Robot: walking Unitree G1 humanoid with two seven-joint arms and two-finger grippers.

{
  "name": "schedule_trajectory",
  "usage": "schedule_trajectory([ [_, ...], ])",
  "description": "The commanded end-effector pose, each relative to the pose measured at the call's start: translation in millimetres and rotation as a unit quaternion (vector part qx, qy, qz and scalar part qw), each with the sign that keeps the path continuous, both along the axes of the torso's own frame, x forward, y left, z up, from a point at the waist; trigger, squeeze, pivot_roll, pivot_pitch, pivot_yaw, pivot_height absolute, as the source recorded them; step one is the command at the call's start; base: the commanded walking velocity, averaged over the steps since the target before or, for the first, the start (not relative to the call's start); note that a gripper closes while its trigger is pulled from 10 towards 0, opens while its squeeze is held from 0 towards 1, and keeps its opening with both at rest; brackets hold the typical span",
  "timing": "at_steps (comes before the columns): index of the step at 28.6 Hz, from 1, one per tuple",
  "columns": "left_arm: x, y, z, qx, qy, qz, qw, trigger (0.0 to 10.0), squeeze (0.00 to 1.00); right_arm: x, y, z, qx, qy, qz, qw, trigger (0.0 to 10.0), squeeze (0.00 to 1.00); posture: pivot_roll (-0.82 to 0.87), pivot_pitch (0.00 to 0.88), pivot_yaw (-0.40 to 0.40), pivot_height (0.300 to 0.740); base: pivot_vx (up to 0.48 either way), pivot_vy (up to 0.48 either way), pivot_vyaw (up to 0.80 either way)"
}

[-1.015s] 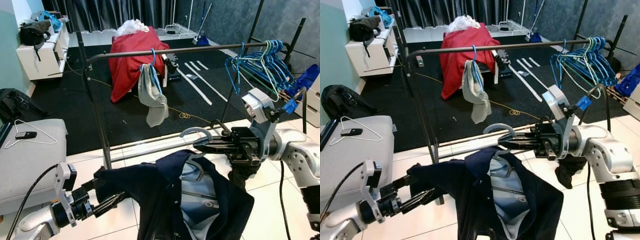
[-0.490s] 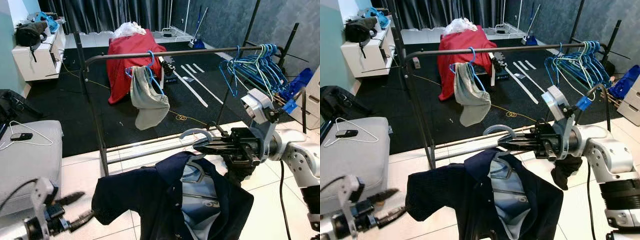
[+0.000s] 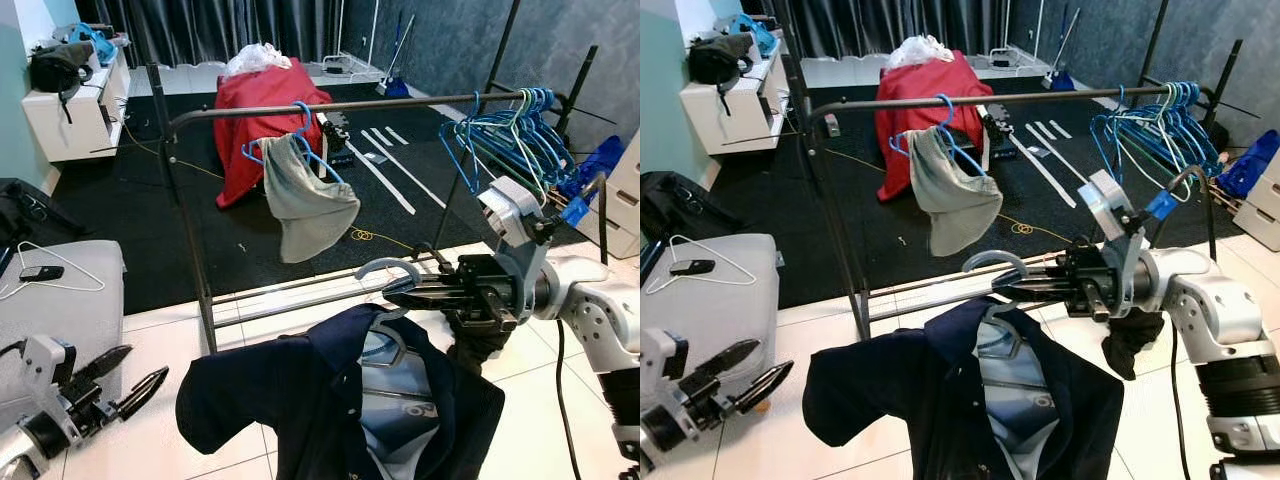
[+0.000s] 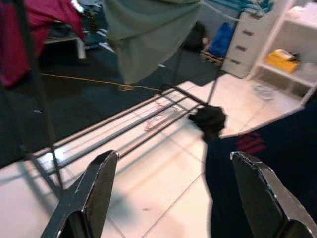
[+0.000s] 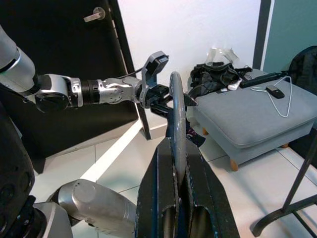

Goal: Hang hanger

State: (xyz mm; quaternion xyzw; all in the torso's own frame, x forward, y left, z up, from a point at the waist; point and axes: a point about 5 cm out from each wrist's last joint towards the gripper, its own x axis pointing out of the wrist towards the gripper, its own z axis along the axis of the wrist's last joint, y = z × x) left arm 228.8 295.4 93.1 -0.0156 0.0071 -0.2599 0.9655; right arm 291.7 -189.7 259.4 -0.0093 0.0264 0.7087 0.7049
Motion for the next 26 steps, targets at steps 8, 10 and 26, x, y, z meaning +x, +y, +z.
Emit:
schedule_trajectory([
  [8,-10.7,-30.5,-10,-0.053,0.049,-0.098,0.993,10.0,0.00,-0.2,-1.8,7,-0.002,-0.012,0.004,1.000,0.0,0.00,-0.11,0.052,-0.049,0.740,0.000,0.000,0.00],
  [10,-10.7,-32.0,-11,-0.054,0.051,-0.103,0.992,10.0,0.00,-0.2,-2.2,7,-0.003,-0.012,0.004,1.000,0.0,0.00,-0.11,0.052,-0.049,0.740,0.000,0.000,0.00],
  [26,-7.6,-62.4,6,-0.102,0.038,-0.155,0.982,10.0,0.00,0.9,-3.0,7,-0.004,-0.011,0.004,1.000,0.0,0.00,-0.11,0.053,-0.053,0.740,0.000,0.000,0.00],
])
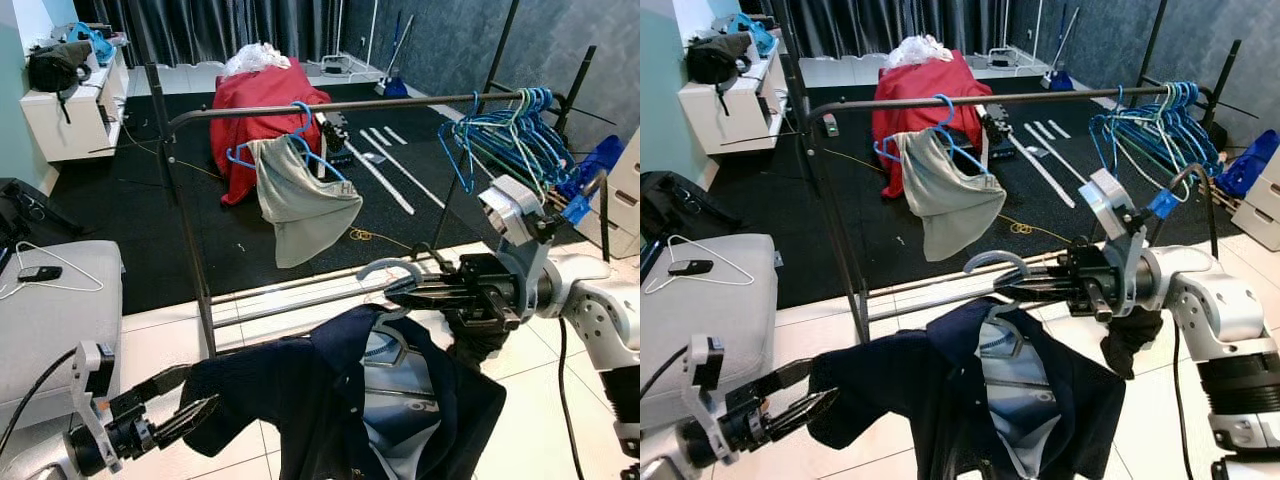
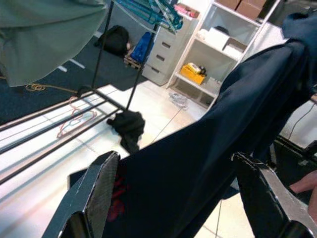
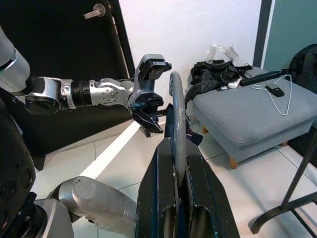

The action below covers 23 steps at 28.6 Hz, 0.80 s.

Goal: Hang hanger

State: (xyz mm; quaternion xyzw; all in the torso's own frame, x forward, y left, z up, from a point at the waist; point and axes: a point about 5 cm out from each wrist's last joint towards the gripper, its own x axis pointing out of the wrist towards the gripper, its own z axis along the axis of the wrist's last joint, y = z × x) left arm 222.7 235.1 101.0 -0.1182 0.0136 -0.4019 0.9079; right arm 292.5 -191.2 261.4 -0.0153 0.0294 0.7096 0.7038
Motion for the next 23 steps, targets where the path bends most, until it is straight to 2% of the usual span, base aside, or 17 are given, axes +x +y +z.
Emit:
schedule_trajectory([
  [1,0.1,-6.3,-2,-0.002,0.005,-0.008,1.000,10.0,0.00,0.3,-1.1,5,0.002,-0.010,0.003,1.000,0.0,0.00,-0.11,0.053,-0.052,0.740,0.000,0.000,0.00],
  [8,3.2,-13.5,-5,0.001,0.003,-0.010,1.000,10.0,0.00,0.7,-0.1,5,0.002,-0.010,0.004,1.000,0.0,0.00,-0.11,0.053,-0.051,0.740,0.000,0.000,0.00],
  [10,7.7,-17.4,-7,0.003,-0.004,-0.001,1.000,0.0,0.00,0.6,1.1,5,0.004,-0.011,0.005,1.000,0.0,0.00,-0.11,0.055,-0.051,0.740,0.000,0.000,0.00],
  [23,10.4,-13.4,-1,0.003,-0.012,0.008,1.000,0.0,0.00,-0.5,1.6,6,0.003,-0.009,0.007,1.000,0.0,0.00,-0.11,0.058,-0.048,0.740,0.000,0.000,0.00],
])
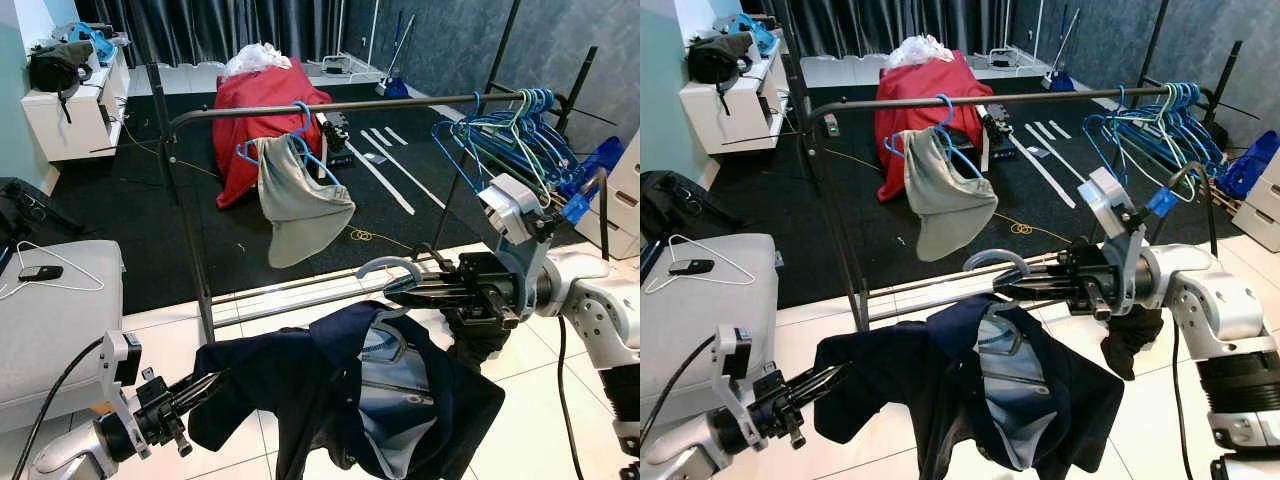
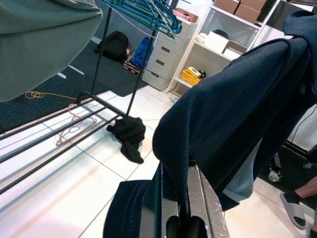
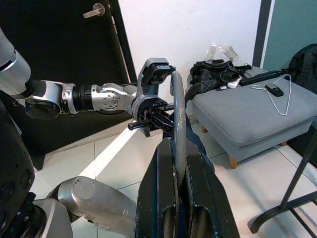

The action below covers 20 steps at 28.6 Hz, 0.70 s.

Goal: Hang hanger

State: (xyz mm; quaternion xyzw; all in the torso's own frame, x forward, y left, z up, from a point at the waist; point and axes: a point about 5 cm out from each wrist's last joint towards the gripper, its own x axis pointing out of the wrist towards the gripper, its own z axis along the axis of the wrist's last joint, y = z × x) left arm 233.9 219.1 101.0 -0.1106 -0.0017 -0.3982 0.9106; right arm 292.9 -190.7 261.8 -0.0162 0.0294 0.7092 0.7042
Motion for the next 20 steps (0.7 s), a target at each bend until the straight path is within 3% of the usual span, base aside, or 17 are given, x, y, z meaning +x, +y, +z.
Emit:
schedule_trajectory([
  [1,-0.9,4.5,1,0.003,0.004,0.002,1.000,0.0,0.00,-1.2,0.9,5,0.004,-0.008,0.007,1.000,0.0,0.00,-0.11,0.059,-0.047,0.740,0.000,0.000,0.00],
  [15,-2.1,23.7,3,0.022,0.004,0.012,1.000,0.0,0.00,-2.2,-0.9,3,0.003,-0.005,0.006,1.000,0.0,0.00,-0.10,0.054,-0.042,0.740,0.000,0.000,0.00],
  [20,-2.7,54.5,1,0.048,0.003,0.080,0.996,0.0,0.00,-3.3,-2.0,2,0.003,-0.003,0.006,1.000,0.0,0.00,-0.10,0.051,-0.041,0.740,0.000,0.000,0.00],
])
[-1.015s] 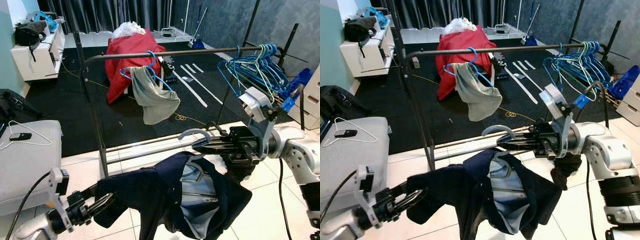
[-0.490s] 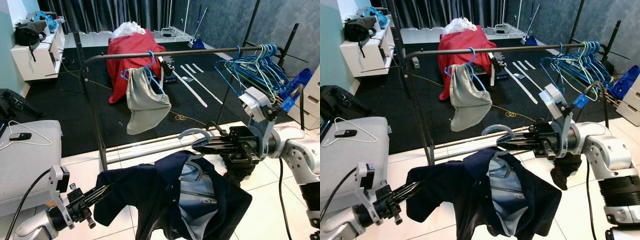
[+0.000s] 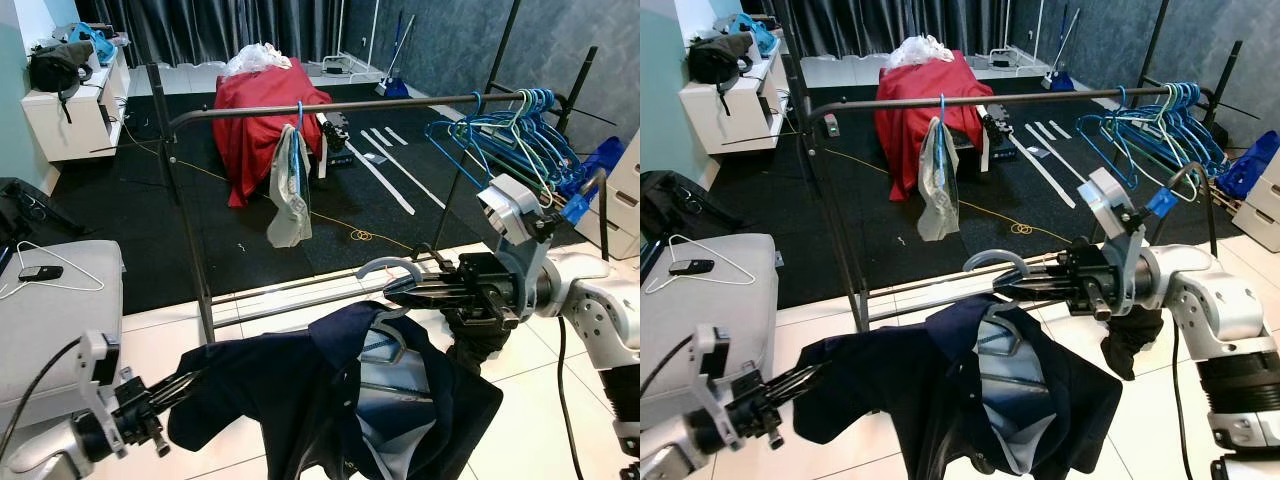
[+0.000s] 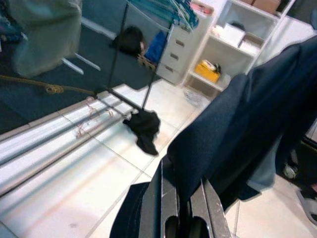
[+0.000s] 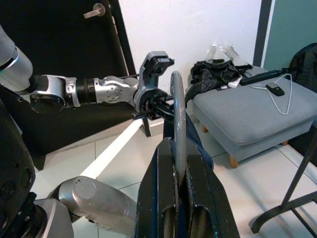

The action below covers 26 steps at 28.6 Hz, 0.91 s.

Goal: Hang hanger

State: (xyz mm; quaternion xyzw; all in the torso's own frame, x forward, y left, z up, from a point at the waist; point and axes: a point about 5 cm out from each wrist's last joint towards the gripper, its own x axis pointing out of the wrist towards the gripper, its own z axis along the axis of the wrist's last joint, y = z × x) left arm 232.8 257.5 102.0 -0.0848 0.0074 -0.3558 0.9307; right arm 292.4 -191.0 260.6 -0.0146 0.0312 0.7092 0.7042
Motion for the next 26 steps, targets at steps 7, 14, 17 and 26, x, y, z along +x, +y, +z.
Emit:
schedule_trajectory([
  [7,3.5,28.4,2,0.033,-0.017,0.097,0.995,0.0,0.00,-2.9,-1.7,3,0.004,-0.004,0.007,1.000,0.0,0.00,-0.10,0.051,-0.041,0.740,0.000,0.000,0.00],
  [14,3.2,40.2,-9,0.060,-0.005,0.148,0.987,0.0,0.00,-3.9,-2.0,3,0.001,-0.003,0.009,1.000,0.0,0.00,-0.10,0.039,-0.042,0.740,0.000,0.000,0.00],
  [17,3.2,40.2,-9,0.060,-0.005,0.148,0.987,0.0,0.00,-3.9,-2.0,3,0.001,-0.003,0.009,1.000,0.0,0.00,-0.10,0.039,-0.042,0.740,0.000,0.000,0.00],
  [26,2.2,58.2,-19,0.114,0.021,0.216,0.969,0.0,0.00,-4.0,-1.4,4,0.001,-0.001,0.013,1.000,0.0,0.00,-0.10,0.046,-0.043,0.740,0.000,0.000,0.00],
])
